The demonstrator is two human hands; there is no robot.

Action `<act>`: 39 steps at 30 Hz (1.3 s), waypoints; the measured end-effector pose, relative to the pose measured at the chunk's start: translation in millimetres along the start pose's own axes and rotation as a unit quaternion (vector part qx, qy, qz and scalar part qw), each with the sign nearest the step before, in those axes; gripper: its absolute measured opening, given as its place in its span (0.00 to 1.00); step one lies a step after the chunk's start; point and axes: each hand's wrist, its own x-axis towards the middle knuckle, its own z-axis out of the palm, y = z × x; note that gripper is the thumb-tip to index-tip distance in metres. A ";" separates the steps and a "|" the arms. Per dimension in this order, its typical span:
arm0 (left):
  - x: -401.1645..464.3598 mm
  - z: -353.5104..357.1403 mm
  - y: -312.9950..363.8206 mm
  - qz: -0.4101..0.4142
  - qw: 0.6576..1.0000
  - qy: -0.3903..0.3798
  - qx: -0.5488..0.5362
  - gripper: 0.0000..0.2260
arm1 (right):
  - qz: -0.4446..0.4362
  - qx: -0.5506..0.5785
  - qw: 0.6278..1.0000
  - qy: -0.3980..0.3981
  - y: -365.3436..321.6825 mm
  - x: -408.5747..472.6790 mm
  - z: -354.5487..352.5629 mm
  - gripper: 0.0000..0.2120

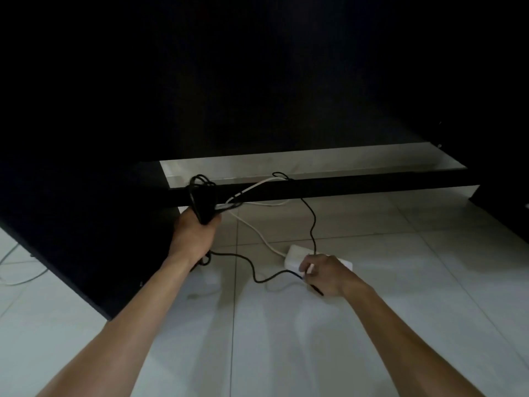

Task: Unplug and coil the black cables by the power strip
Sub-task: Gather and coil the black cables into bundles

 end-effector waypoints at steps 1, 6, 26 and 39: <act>-1.5 4.5 -0.9 0.005 1.000 -0.028 0.011 0.05 | -0.012 0.060 0.998 0.009 -3.8 -0.2 2.2 0.05; -23.6 38.5 -3.2 0.017 0.990 -0.142 0.011 0.11 | -0.080 0.223 0.967 0.093 -31.2 -3.3 3.8 0.05; -52.3 62.6 -6.8 -0.056 0.959 -0.273 -0.047 0.12 | -0.094 0.471 0.869 0.116 -45.8 -7.7 -5.7 0.11; -63.3 73.5 9.1 -0.043 0.966 -0.206 -0.147 0.11 | -0.112 0.584 0.804 0.029 -52.4 -5.4 -6.9 0.22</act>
